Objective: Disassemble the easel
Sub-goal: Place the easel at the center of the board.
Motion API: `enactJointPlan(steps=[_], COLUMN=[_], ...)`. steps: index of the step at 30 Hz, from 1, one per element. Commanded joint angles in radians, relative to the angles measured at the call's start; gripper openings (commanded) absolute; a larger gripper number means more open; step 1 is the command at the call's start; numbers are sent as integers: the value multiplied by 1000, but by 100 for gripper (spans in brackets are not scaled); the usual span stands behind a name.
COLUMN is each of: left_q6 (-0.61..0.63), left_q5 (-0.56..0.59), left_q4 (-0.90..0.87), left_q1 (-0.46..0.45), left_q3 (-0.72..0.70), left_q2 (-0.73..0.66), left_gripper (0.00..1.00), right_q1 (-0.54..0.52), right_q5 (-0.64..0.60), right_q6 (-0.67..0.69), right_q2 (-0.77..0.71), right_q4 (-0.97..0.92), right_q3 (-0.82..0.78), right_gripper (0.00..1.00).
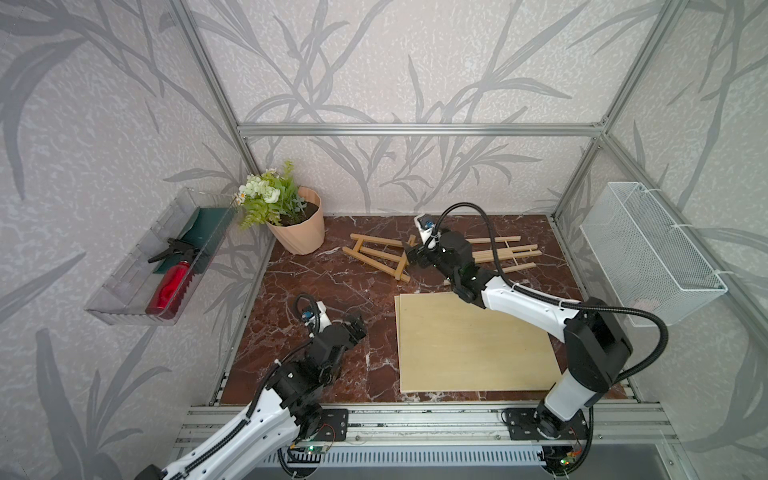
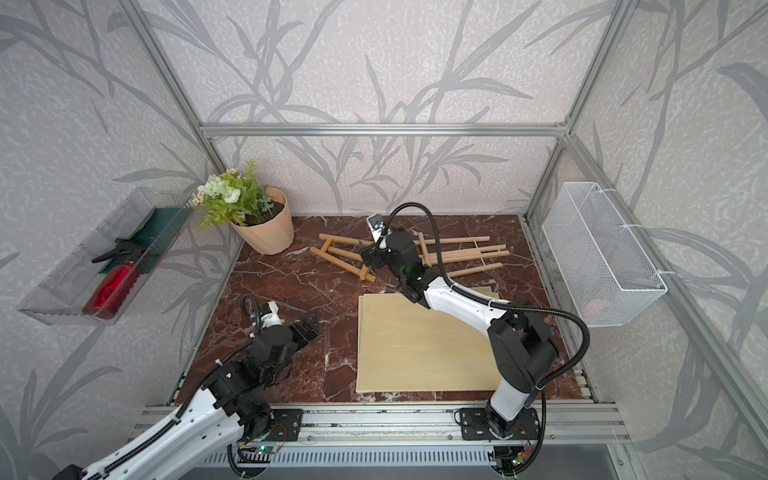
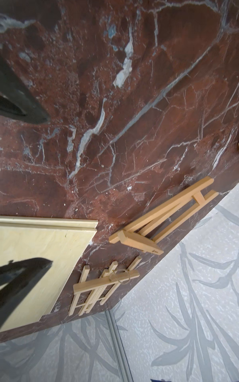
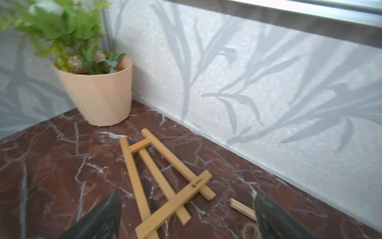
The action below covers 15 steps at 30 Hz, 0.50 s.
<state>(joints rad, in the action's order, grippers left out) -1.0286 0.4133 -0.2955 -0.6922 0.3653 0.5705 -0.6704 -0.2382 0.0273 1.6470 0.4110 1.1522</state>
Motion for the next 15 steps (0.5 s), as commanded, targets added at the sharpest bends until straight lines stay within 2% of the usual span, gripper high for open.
enactJointPlan(steps=[1,5,9,12,15], left_q6=[-3,42,159,274,433], left_q5=[10,66,-38,-67,9], left_q4=[62,3,-6,-55,-48], left_q1=[-3,29,139,228,269], left_q3=[150,363,571,726,801], left_q2=[70,187,303,410,465], left_gripper=[100,100,100,100,99], right_q1=[75,221,382,447,464], right_q5=[-87,-88,-46,-75,-195], right_q6=[-168,-370,-532,-487,-392], right_q2=[-97,-197,-314,-411,-491], right_q4=[133,56,45,58,-47], right_q3=[-84,-214,-391,-500,-537], right_gripper=[99,99,99,99,99])
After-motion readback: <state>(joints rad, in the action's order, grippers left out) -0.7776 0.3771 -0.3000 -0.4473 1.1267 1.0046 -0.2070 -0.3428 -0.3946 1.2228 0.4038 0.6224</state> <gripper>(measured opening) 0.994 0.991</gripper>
